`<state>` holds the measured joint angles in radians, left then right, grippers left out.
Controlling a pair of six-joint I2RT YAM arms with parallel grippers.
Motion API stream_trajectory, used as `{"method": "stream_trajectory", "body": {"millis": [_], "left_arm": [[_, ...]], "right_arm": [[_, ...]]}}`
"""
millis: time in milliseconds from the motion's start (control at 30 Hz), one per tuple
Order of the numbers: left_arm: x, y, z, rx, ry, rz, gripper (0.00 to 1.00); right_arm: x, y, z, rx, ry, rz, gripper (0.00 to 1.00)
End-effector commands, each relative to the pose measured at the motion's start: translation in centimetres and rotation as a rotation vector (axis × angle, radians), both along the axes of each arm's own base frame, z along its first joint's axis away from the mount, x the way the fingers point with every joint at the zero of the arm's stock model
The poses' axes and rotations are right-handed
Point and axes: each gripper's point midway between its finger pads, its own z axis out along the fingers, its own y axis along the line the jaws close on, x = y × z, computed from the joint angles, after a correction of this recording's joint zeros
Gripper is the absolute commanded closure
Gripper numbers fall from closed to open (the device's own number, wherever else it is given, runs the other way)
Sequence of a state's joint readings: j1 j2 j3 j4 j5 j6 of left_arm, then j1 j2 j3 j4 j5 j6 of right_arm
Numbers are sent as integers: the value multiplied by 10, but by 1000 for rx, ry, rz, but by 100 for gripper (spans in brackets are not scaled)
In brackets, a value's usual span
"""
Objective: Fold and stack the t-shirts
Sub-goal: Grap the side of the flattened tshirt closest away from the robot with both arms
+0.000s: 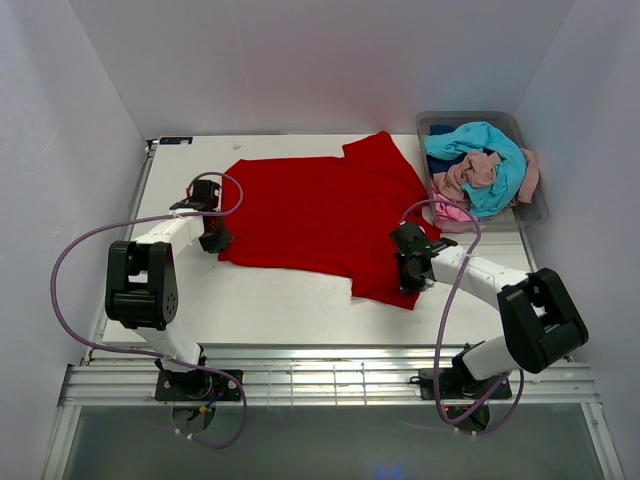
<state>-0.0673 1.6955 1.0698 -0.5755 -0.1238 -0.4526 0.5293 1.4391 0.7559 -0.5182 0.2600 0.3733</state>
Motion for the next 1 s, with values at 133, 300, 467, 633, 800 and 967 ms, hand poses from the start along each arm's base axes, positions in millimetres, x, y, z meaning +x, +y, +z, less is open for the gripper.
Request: {"method": "stream_trajectory", "body": {"millis": [133,300,467,633,800,967], "left_arm": [[3,4,11,13,-32,5,80],[1,4,15,13,-44,1,80],[3,6,33,18,-99,11,74],[4,8,50,26,-151,27,57],[-1,6,55,12,-163,26,42],[-19,7,43,6,-147,32,42]], "right_arm": [[9,5,2,17,-26,22,92],[8,3,23,14,-32,26,92],[8,3,64,38,-77,29,92],[-6,1,93,76,-92,34,92],[-26,-7,103,89,-69,25,92],[-45,-17,115,90,-56,7,92]]}}
